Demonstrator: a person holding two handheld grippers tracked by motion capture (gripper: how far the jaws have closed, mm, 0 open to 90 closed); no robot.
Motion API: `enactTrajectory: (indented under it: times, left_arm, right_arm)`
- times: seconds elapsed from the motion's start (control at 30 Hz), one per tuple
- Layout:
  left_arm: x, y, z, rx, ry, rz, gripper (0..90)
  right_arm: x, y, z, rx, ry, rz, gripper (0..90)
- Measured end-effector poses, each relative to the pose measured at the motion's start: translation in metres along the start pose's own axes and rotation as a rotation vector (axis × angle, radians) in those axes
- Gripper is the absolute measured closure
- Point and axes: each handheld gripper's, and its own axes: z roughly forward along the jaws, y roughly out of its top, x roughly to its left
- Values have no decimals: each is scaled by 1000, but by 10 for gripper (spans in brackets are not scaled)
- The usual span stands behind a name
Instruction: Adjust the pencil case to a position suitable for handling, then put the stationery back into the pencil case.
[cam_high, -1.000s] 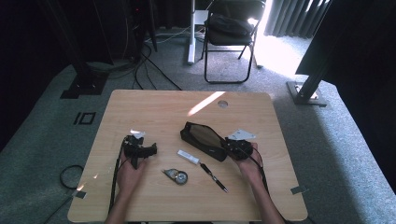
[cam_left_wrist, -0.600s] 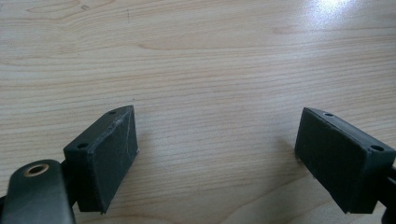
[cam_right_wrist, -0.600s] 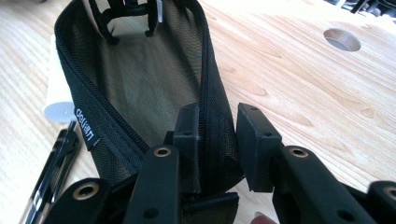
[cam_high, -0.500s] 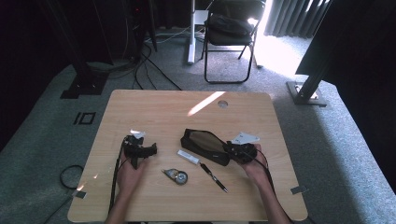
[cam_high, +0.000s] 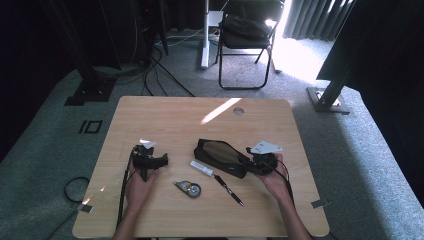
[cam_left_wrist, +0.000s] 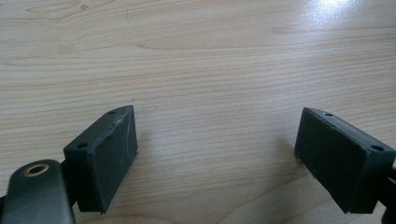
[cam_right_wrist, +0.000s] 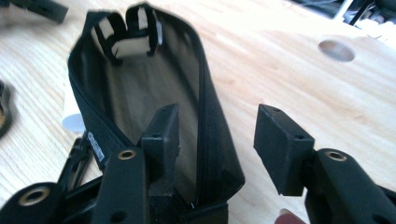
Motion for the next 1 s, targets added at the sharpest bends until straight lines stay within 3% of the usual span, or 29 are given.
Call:
enactTrajectory:
  times: [0.13,0.3,1.0]
  left_arm:
    - [0,0,0,0,0,0,134]
    - [0,0,0,0,-1,1,134]
    - [0,0,0,0,-2,3,134]
  right_arm:
    - [2,5,-8,-30,8,20,460]
    - [9,10,-16,-42,20,6,446]
    - [32,12,-25,-32,67,13,475]
